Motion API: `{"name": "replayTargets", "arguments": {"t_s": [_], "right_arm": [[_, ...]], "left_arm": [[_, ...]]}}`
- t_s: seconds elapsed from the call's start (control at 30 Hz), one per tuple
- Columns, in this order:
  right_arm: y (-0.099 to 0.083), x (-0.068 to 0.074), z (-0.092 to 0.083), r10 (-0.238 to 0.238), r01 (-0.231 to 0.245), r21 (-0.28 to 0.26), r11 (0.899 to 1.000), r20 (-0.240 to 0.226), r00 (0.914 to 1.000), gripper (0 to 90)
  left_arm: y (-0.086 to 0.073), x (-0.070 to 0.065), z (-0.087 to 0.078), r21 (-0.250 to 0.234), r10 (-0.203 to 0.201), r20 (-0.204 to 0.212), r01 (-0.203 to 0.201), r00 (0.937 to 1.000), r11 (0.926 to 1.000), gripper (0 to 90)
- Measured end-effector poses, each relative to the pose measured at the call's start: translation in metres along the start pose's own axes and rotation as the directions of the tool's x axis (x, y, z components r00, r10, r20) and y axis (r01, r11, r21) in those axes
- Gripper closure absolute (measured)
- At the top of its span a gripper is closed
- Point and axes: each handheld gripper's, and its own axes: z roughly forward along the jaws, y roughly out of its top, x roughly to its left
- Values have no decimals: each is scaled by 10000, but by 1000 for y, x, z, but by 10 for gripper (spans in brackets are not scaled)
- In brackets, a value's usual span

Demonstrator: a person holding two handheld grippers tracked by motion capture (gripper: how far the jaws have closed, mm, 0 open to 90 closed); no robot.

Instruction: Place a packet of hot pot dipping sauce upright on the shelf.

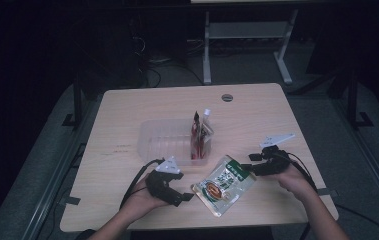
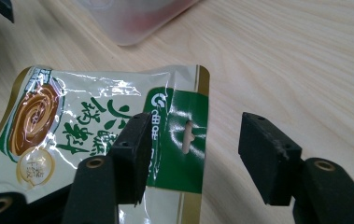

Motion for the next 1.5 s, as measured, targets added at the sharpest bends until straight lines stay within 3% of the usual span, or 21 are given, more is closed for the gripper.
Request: {"name": "replayTargets", "arguments": {"t_s": [0.47, 0.63, 0.93, 1.07, 1.23, 1.5], "right_arm": [[-9, -7, -9, 276, -272, -90, 9996, 437, 9987, 405], [-9, -9, -9, 215, -210, -115, 9997, 506, 9985, 402], [-10, -10, -9, 119, -117, -41, 9999, 564, 9983, 401], [-10, -10, -9, 234, -229, -95, 9997, 611, 9979, 401], [-9, -10, -10, 265, -257, -135, 9996, 630, 9977, 402], [-8, -11, -10, 269, -260, -153, 9995, 636, 9976, 402]], "left_arm": [[30, -11, 51, 319, 85, -127, -81, 9999, 9995, 176], [30, -15, 69, 768, 93, -120, -84, 9999, 9970, 174], [28, -21, 75, 698, 291, -353, -265, 9990, 9972, 178], [28, -24, 74, 885, 656, -678, -595, 9955, 9943, 274], [27, -22, 71, 780, 538, -838, -472, 9950, 9958, 434], [26, -20, 70, 661, 681, -1168, -607, 9908, 9960, 670]]}}
